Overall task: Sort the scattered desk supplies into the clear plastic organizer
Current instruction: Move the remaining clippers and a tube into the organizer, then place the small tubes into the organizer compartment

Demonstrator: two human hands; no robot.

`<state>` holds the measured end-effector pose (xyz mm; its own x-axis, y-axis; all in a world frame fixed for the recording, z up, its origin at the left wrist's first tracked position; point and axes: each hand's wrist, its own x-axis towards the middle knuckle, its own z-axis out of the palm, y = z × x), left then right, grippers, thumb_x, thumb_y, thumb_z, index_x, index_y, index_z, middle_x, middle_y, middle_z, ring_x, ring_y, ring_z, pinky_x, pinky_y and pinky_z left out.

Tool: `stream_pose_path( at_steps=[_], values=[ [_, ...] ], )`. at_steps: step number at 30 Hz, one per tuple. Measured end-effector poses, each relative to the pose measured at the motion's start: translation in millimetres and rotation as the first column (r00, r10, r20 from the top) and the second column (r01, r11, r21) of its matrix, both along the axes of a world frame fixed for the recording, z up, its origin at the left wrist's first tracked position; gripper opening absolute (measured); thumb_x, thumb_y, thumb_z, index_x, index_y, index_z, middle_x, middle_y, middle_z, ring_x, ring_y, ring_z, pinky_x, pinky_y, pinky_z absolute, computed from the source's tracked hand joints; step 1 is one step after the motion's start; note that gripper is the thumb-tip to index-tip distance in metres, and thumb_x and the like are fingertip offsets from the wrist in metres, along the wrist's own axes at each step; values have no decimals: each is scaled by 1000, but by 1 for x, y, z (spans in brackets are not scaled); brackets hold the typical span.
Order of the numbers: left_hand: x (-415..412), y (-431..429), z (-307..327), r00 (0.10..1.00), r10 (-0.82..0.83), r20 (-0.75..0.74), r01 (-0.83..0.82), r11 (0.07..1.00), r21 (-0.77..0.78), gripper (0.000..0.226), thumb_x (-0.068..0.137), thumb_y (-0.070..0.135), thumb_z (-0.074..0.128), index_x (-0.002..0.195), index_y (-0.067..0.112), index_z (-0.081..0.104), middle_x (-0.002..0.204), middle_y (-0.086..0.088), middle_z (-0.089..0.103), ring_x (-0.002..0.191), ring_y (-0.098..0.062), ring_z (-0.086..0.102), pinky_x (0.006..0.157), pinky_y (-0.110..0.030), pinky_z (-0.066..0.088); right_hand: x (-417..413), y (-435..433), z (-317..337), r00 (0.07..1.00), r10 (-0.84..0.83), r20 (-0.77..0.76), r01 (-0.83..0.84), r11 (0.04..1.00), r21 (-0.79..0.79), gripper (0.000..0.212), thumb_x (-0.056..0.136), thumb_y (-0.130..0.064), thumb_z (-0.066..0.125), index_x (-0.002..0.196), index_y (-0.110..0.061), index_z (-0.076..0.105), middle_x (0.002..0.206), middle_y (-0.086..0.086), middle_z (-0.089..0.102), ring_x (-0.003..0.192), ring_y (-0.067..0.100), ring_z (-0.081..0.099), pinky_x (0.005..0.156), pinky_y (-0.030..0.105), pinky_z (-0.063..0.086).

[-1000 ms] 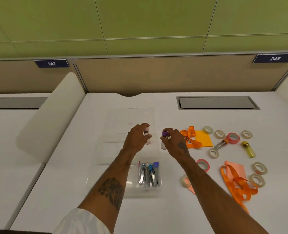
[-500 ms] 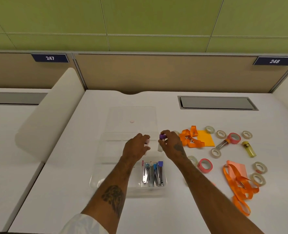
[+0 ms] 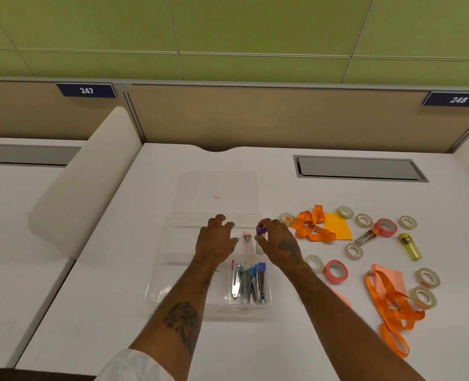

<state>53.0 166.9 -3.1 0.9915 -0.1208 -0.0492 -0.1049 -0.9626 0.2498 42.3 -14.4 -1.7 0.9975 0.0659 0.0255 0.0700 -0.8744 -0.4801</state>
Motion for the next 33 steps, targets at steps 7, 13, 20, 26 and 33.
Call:
stream_pose_path(
  at_steps=[7, 13, 20, 26, 33],
  values=[
    [2, 5, 3, 999, 35, -3, -35, 999, 26, 63, 95, 52, 51, 148, 22, 34, 158, -5, 26, 144, -24, 28, 114, -41, 30, 2, -1, 2, 999, -32, -39, 31, 999, -11, 37, 92, -38, 57, 124, -19, 52, 126, 5, 57, 113, 22, 53, 96, 33, 47],
    [4, 7, 4, 1000, 24, -15, -23, 999, 35, 73, 95, 57, 46, 153, 23, 20, 162, -6, 17, 148, -26, 18, 118, -43, 21, 1, -4, 4, 994, -105, 15, 106, 991, -86, 52, 95, -44, 49, 141, -22, 40, 152, 8, 35, 139, 27, 34, 110, 41, 36],
    [4, 12, 6, 999, -34, 17, 31, 986, 164, 86, 91, 71, 28, 155, 26, -7, 163, -9, -11, 150, -30, -11, 118, -51, -3, -6, -14, 4, 989, -148, -11, 145, 978, -151, 67, 94, -60, 34, 150, -25, 24, 162, 9, 7, 149, 29, 5, 119, 49, 16],
    [2, 8, 7, 995, -85, 55, 74, 980, 186, 88, 80, 79, 2, 152, 31, -17, 161, -8, -21, 148, -30, -19, 117, -56, -7, -20, -20, 7, 976, -216, -1, 212, 957, -201, 80, 84, -71, 11, 153, -31, 12, 162, 9, -7, 149, 30, -8, 119, 53, 5],
    [1, -26, 8, 982, -176, 72, 161, 972, 172, 95, 70, 81, -19, 151, 31, -20, 160, -9, -23, 148, -31, -19, 117, -56, -6, -44, -50, 8, 955, -296, 9, 287, 919, -269, 84, 81, -75, -3, 153, -31, 5, 162, 9, -9, 149, 29, -9, 118, 54, 5]
  ],
)
